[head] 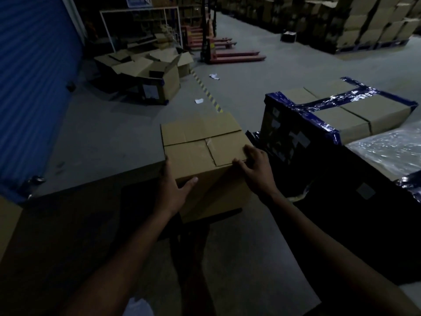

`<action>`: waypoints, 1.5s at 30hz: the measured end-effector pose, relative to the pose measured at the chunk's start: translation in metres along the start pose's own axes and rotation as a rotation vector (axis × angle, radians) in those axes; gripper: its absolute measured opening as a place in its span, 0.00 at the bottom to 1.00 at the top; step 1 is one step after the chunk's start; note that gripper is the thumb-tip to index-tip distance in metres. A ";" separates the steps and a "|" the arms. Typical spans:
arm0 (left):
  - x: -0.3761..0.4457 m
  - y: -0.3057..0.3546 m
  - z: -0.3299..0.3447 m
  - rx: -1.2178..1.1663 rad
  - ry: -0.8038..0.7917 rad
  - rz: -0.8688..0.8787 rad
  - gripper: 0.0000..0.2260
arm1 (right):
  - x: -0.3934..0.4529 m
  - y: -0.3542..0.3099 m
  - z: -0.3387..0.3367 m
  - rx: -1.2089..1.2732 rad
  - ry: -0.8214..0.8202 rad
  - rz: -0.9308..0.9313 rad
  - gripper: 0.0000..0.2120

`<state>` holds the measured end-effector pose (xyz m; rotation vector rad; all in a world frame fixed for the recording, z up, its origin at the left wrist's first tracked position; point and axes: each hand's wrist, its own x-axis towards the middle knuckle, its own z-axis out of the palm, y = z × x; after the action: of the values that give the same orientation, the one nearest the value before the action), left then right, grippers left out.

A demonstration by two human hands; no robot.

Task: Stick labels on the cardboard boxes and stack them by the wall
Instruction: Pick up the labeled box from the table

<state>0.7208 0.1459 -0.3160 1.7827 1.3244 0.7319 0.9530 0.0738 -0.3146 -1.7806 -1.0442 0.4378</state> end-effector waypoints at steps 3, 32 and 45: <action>0.027 0.023 0.034 0.024 0.021 0.004 0.45 | 0.046 0.017 -0.025 0.029 -0.008 0.004 0.29; 0.013 0.031 0.004 0.266 0.377 0.134 0.30 | 0.030 -0.036 0.047 -0.151 -0.254 -0.515 0.22; -0.130 -0.022 -0.194 0.398 0.844 0.055 0.31 | -0.112 -0.200 0.185 0.052 -0.566 -0.750 0.21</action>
<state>0.5146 0.0732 -0.2323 1.8858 2.0833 1.4279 0.6717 0.1172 -0.2393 -1.1031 -1.9654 0.4886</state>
